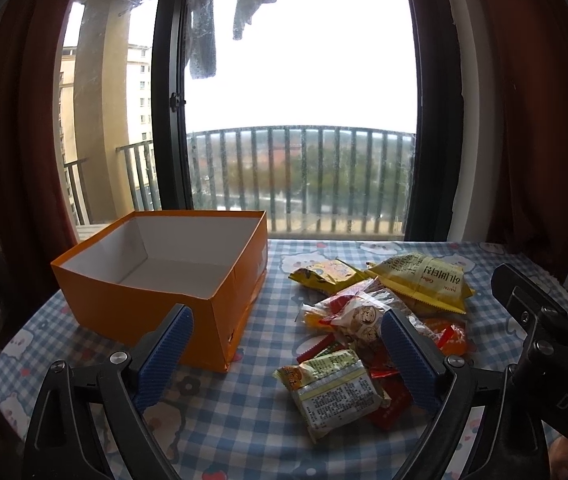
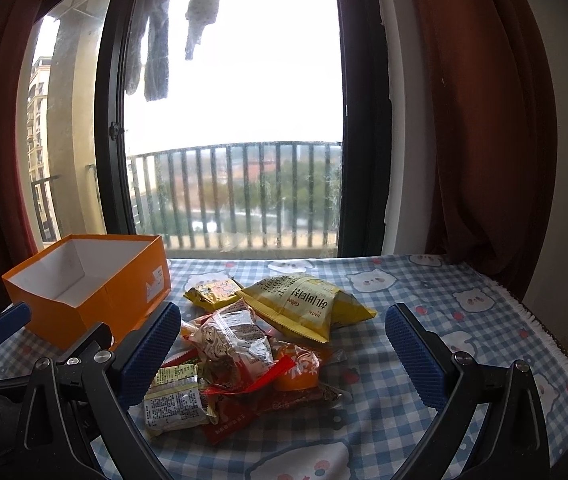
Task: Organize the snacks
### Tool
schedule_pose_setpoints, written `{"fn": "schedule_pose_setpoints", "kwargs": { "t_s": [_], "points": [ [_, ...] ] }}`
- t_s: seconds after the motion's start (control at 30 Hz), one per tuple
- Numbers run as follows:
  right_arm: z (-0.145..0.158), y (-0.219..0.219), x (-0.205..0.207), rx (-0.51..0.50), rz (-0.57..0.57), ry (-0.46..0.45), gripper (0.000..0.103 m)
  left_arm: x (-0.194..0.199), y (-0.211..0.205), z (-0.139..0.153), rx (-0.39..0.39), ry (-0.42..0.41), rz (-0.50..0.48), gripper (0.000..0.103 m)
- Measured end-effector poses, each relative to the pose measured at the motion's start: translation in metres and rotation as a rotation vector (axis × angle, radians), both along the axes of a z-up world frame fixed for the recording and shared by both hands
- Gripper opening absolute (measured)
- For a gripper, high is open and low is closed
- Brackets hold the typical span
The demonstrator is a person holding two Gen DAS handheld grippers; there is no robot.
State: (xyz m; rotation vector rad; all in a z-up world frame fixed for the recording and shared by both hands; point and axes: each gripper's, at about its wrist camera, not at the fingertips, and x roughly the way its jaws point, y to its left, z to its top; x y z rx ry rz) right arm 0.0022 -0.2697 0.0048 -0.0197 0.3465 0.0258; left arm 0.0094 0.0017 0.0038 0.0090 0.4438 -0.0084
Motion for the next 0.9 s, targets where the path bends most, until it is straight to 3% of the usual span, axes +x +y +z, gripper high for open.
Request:
{"fn": "schedule_pose_setpoints", "kwargs": {
  "t_s": [0.9],
  "points": [
    [-0.0013, -0.0010, 0.0026, 0.026, 0.003, 0.033, 0.103, -0.0003, -0.0030, -0.0007, -0.001, 0.002, -0.007, 0.096]
  ]
}}
